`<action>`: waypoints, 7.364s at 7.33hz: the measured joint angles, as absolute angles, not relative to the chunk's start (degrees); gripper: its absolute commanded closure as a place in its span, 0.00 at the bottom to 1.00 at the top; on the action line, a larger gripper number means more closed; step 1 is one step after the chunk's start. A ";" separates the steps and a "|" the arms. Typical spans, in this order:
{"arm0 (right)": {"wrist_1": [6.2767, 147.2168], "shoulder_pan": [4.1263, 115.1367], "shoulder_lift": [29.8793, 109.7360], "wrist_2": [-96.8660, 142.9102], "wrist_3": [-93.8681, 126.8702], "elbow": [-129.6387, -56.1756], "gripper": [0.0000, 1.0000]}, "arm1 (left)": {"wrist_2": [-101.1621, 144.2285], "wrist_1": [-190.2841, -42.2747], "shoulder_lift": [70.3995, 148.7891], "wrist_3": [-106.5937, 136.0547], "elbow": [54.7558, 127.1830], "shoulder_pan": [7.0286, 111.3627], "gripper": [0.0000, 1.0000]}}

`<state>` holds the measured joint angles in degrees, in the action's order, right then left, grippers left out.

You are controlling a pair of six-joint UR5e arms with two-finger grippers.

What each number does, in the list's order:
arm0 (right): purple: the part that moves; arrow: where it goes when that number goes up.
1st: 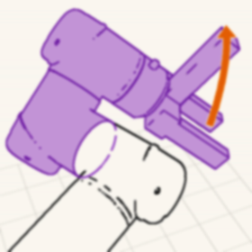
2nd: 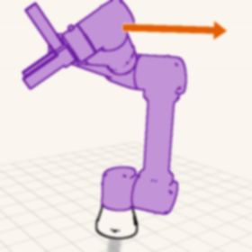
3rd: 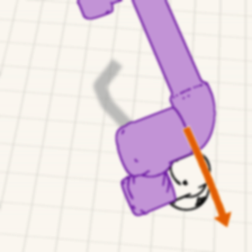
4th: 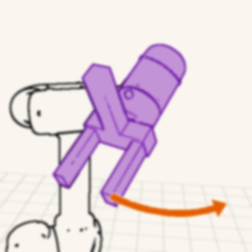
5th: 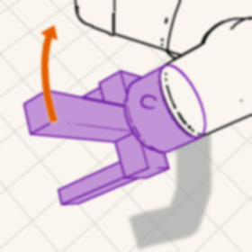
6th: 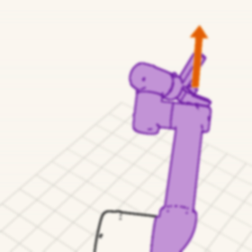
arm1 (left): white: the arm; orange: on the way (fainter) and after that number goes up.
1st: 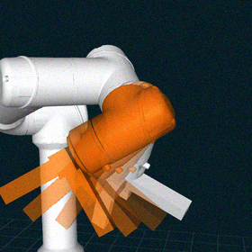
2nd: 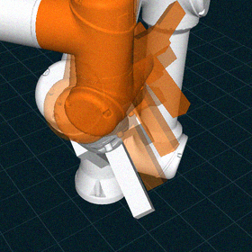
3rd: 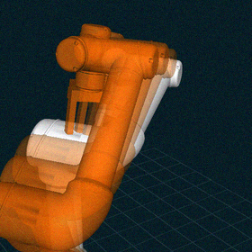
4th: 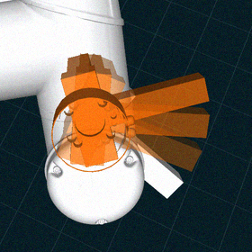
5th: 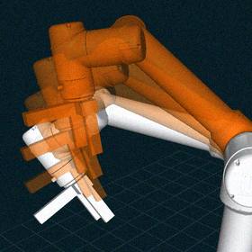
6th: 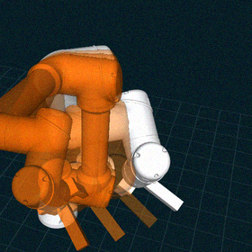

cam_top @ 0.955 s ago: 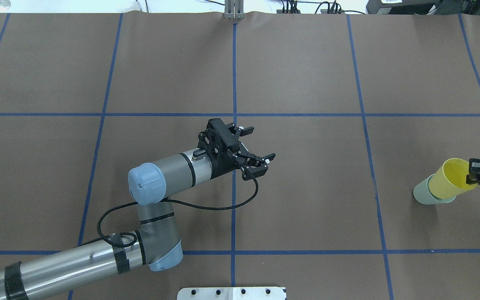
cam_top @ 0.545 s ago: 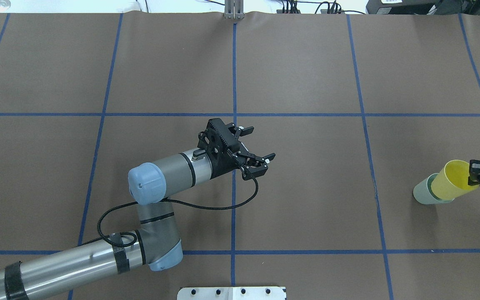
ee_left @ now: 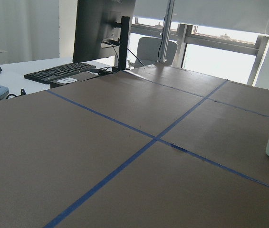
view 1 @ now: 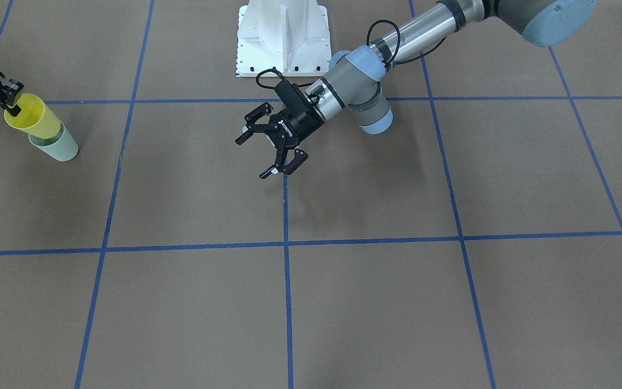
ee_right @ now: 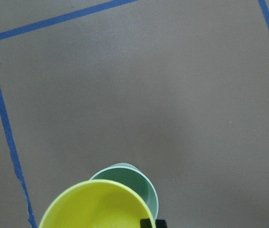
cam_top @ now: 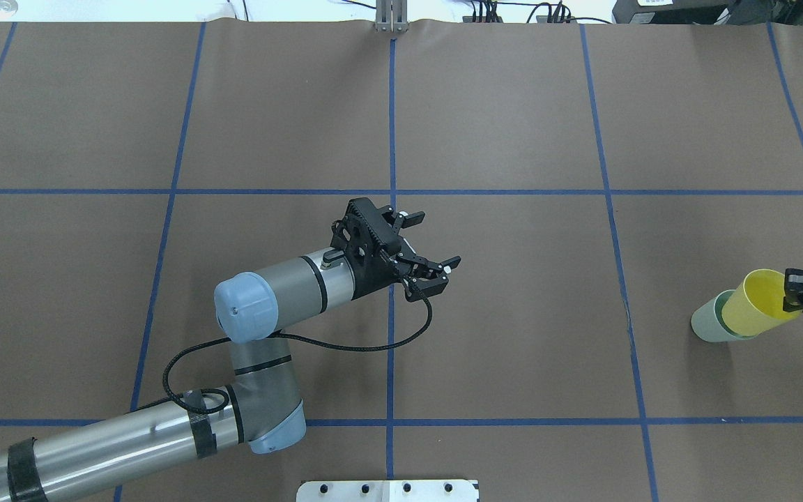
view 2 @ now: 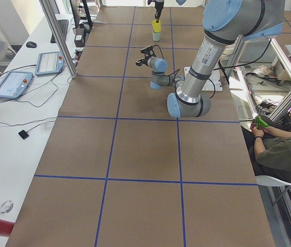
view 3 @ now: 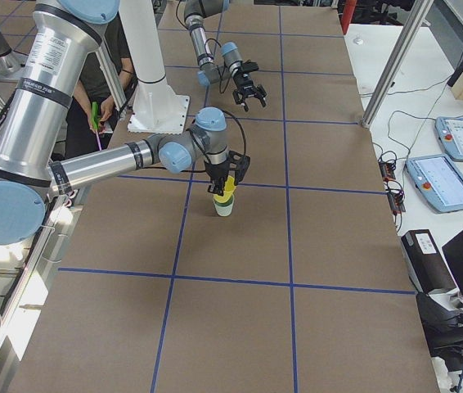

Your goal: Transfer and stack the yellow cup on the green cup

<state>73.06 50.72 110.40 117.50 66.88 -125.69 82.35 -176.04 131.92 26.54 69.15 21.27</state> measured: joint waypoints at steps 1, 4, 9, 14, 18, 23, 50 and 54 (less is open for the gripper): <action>73.07 50.71 110.27 117.51 66.89 -125.48 1.00 | 82.35 -176.04 131.92 26.54 69.14 21.27 0.00; 73.04 50.71 109.98 117.51 66.88 -124.81 0.51 | 82.08 -176.04 131.92 26.54 69.15 21.23 0.00; 73.04 50.90 108.46 117.40 67.28 -124.31 0.00 | 80.27 -175.83 131.61 26.49 68.93 21.41 0.01; 73.23 55.40 90.68 115.00 66.48 -114.37 0.00 | 73.90 -164.56 128.70 32.78 65.45 31.71 0.01; 73.83 60.05 81.38 116.06 57.51 -103.67 0.00 | 89.91 -140.21 129.64 46.11 65.46 45.56 0.01; 74.02 71.75 79.71 128.95 39.79 -94.04 0.00 | 111.38 -109.78 128.49 41.46 66.41 61.48 0.01; 90.42 83.14 92.82 132.68 15.89 -101.45 0.00 | 139.19 -90.53 88.92 -0.23 102.26 84.16 0.00; 90.22 81.49 93.06 134.52 15.88 -102.61 0.00 | 137.81 -90.40 88.60 -0.16 103.60 84.12 0.00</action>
